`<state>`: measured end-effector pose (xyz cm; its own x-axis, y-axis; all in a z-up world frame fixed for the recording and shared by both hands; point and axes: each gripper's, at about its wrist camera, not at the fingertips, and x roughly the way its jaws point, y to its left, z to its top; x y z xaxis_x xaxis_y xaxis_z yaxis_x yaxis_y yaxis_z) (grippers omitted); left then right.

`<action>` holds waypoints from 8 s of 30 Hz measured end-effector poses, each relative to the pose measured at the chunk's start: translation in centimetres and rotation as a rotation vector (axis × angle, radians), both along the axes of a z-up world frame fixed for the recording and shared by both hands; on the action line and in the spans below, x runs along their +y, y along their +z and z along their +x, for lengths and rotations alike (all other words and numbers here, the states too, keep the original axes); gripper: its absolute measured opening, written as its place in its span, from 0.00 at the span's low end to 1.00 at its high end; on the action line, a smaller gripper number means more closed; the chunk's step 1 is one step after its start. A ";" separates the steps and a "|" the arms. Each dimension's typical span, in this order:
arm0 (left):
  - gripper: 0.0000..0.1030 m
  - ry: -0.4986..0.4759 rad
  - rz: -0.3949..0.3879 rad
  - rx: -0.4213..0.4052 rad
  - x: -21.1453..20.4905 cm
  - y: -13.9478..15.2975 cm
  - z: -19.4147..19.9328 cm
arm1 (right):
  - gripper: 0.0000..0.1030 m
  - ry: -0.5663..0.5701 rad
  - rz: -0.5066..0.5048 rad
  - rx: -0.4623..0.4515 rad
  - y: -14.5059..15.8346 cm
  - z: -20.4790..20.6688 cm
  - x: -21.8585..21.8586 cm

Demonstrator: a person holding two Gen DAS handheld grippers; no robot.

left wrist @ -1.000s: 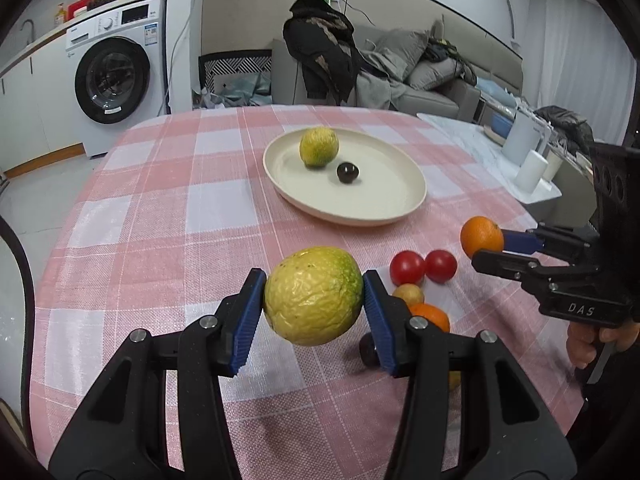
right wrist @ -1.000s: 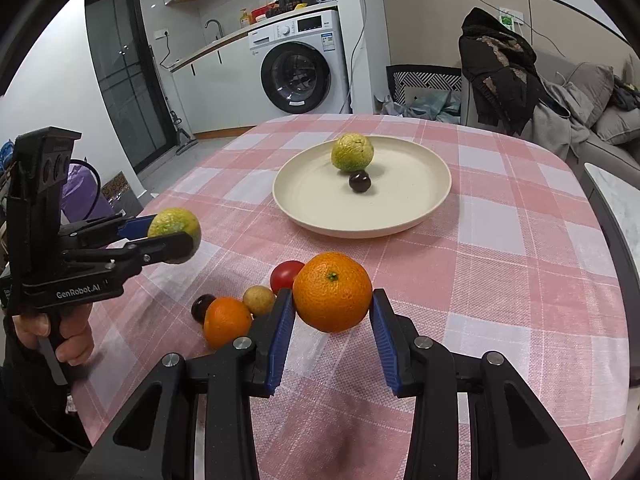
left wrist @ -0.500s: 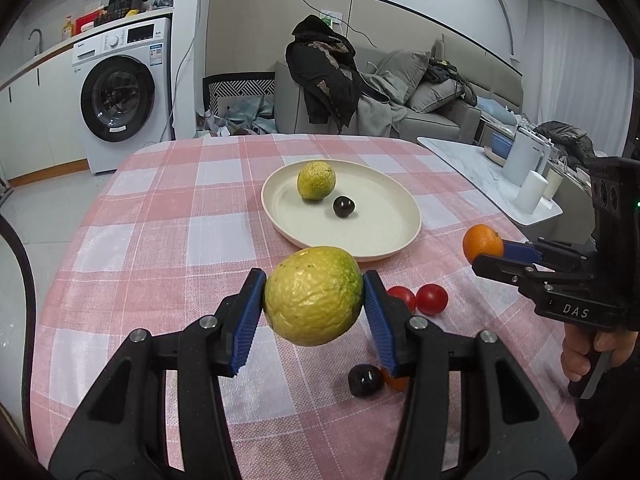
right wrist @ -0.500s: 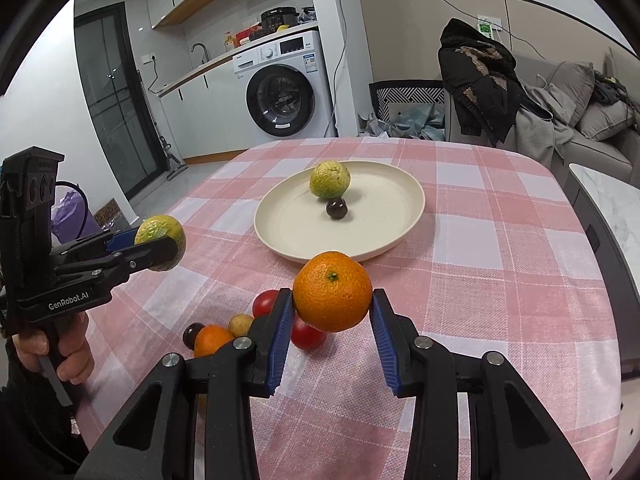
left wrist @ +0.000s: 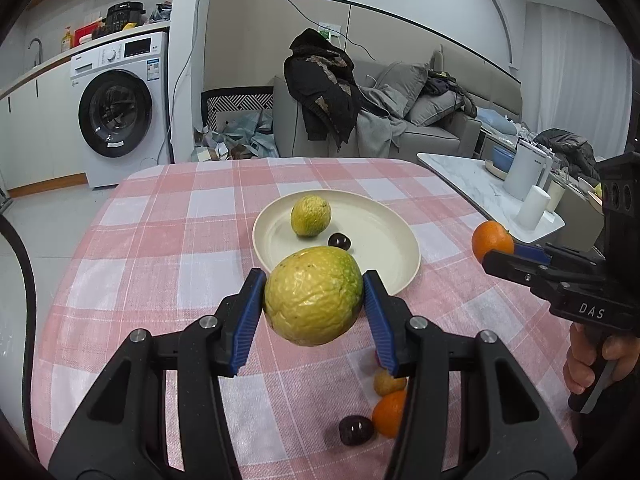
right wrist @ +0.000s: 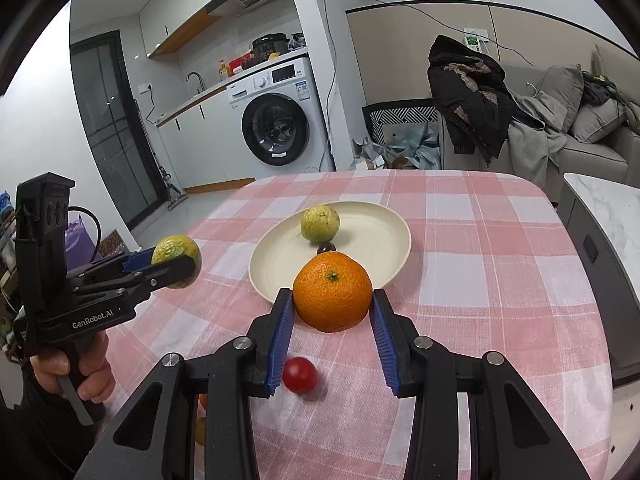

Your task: Organize fruits

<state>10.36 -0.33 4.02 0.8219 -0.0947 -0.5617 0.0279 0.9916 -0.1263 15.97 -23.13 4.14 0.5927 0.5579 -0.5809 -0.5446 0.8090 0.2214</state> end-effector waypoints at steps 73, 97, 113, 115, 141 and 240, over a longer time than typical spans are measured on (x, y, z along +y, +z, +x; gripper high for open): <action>0.92 0.043 0.091 0.081 0.2 -3.2 5.1 | 0.93 -0.055 -0.083 0.022 -1.9 3.3 2.5; 0.99 0.073 0.105 0.049 1.2 -1.8 -4.6 | 1.00 0.049 -0.212 0.024 -2.0 -1.9 3.0; 0.99 0.060 0.142 0.147 0.7 -3.9 -3.0 | 1.00 0.095 -0.292 0.071 -3.7 -2.5 4.3; 0.99 0.064 0.141 0.154 0.7 -4.2 -2.9 | 1.00 0.112 -0.290 0.077 -3.9 -2.8 4.7; 0.99 0.082 0.087 0.171 2.0 -4.6 -2.4 | 0.68 0.293 -0.153 0.266 -6.5 -4.3 8.2; 0.22 -0.112 0.014 0.054 -1.6 -1.9 -2.0 | 0.35 0.028 0.019 0.080 -1.1 -0.3 1.2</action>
